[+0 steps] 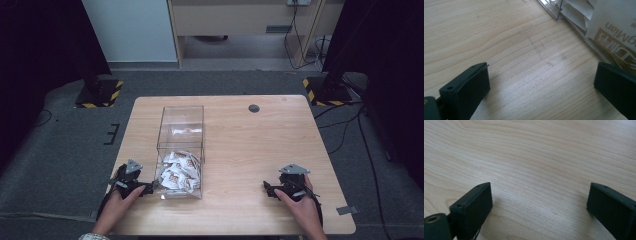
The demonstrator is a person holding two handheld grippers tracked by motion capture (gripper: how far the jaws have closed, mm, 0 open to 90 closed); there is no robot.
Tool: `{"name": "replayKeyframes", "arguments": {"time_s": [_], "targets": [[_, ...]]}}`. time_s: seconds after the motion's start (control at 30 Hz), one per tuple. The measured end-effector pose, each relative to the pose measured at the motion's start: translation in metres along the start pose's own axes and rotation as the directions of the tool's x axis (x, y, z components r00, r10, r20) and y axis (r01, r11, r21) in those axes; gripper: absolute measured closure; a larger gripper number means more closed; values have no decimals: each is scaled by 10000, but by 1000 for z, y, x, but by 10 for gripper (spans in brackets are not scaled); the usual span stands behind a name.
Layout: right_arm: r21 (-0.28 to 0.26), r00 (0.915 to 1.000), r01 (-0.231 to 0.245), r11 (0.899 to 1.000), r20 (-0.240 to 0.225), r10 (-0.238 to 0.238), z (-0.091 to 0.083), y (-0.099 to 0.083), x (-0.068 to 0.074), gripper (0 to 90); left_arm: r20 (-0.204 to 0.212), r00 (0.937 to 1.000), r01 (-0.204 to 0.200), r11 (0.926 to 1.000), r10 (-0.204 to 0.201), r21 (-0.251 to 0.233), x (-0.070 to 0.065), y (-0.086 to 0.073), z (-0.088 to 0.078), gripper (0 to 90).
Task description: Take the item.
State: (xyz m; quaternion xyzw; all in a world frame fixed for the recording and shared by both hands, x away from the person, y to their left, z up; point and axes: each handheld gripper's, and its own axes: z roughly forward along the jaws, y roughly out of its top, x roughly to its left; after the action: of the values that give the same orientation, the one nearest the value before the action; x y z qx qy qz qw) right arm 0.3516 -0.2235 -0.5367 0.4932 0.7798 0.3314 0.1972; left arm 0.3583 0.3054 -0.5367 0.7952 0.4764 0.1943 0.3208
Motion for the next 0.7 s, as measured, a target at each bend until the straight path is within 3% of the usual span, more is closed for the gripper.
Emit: {"name": "replayKeyframes", "arguments": {"time_s": [0.17,0.37,0.5,0.7], "targets": [[-37,9999,-115,9999,-104,115,-7,5,1,102,4,10000,1,10000,-1,-8,0,0,0,0],[-121,9999,157,9998,-67,-157,-13,10,5,121,2,10000,0,10000,0,0,0,0,0,0],[115,9998,93,9999,-166,-91,-13,12,6,91,2,10000,-1,10000,1,2,0,0,0,0],[-127,9995,247,9996,-176,-249,-15,14,9,78,2,10000,-3,10000,3,1,0,0,0,0]]}}
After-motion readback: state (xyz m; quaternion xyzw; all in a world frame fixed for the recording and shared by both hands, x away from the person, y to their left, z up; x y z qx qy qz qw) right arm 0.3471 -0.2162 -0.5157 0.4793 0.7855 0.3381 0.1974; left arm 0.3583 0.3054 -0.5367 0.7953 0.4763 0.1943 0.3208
